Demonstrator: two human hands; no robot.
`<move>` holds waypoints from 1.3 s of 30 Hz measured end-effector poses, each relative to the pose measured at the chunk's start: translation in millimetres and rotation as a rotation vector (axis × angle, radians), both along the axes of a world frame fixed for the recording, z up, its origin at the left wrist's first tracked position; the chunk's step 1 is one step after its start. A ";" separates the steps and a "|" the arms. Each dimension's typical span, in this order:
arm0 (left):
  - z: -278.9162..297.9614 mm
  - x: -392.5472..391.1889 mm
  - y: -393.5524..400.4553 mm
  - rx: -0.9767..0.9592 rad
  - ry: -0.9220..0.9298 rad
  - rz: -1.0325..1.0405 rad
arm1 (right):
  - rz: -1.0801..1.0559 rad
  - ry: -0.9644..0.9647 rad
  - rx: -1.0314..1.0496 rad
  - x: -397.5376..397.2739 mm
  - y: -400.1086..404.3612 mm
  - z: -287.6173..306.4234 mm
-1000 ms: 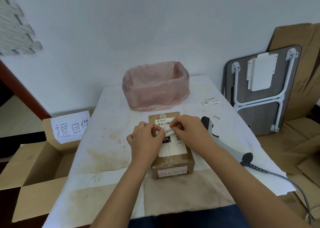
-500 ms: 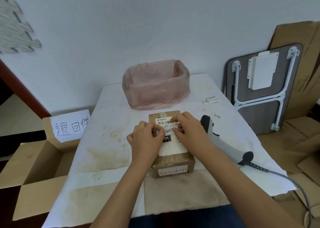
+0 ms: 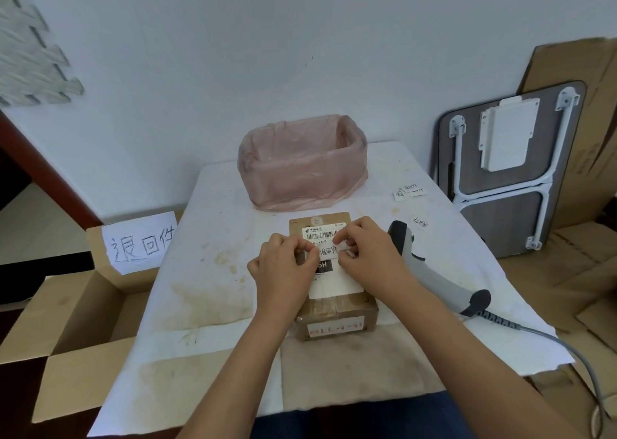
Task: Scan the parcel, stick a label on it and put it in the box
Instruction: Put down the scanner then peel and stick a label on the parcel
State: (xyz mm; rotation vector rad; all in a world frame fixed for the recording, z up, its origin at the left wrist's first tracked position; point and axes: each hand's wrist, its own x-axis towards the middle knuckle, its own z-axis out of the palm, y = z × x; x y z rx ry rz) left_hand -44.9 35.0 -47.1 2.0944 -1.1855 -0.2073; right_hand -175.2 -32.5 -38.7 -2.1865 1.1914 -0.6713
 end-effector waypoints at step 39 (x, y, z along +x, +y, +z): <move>-8.7 12.4 14.1 -0.054 0.143 -0.137 | 0.078 0.286 -0.286 6.7 19.1 -4.7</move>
